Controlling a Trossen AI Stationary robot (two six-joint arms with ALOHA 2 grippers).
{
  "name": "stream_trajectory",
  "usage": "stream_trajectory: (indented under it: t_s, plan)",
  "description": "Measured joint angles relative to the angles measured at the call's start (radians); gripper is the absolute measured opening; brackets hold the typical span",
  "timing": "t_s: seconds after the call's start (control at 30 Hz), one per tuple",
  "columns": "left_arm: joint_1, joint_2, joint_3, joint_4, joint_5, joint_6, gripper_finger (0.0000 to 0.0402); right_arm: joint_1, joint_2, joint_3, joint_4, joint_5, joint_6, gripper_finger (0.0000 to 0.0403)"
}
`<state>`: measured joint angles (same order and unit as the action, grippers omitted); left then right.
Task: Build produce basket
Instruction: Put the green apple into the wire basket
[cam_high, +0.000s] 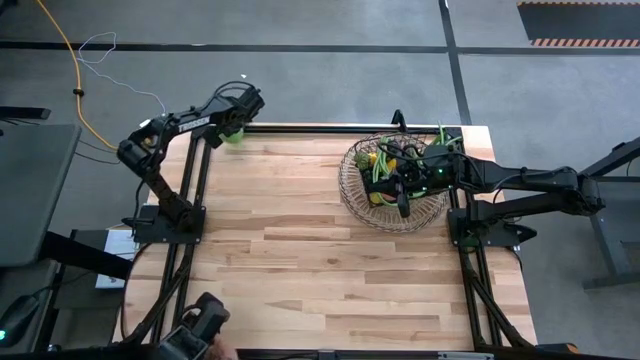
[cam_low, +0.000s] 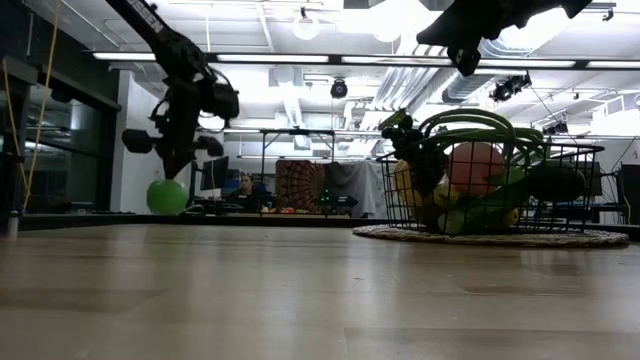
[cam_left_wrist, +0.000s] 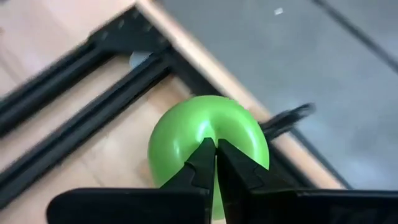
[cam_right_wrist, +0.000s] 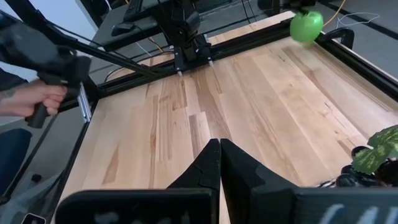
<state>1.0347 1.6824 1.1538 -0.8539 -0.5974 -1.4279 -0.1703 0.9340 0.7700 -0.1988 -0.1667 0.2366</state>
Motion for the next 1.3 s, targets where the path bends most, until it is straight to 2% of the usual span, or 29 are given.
stream_trajectory:
  t_s: [0.27,0.43,0.6,0.77,1.03,1.2,1.3]
  plan:
    - [-0.060,-0.149,0.001,0.090,-0.058,0.205,0.0000,0.000,0.000,0.000,0.000,0.000,-0.018,0.0000]
    - [-0.116,-0.267,0.001,0.176,-0.048,0.469,0.0000,0.000,0.000,0.000,0.050,0.001,-0.020,0.0000]
    - [-0.188,-0.391,0.002,0.215,0.061,0.690,0.0000,0.000,0.000,0.000,0.126,0.010,-0.011,0.0000]
    - [-0.269,-0.463,0.002,0.214,0.102,0.750,0.0000,0.000,0.000,0.000,0.149,0.021,0.017,0.0000]
    - [-0.420,-0.470,-0.029,0.257,0.275,0.823,0.0000,0.000,0.000,0.000,0.165,0.078,0.054,0.0000]
    - [-0.553,-0.470,-0.119,0.411,0.347,0.900,0.0000,0.000,0.000,0.000,0.165,0.100,0.062,0.0000]
    - [-0.623,-0.469,-0.187,0.563,0.407,0.909,0.0000,0.000,0.000,0.000,0.165,0.100,0.062,0.0000]
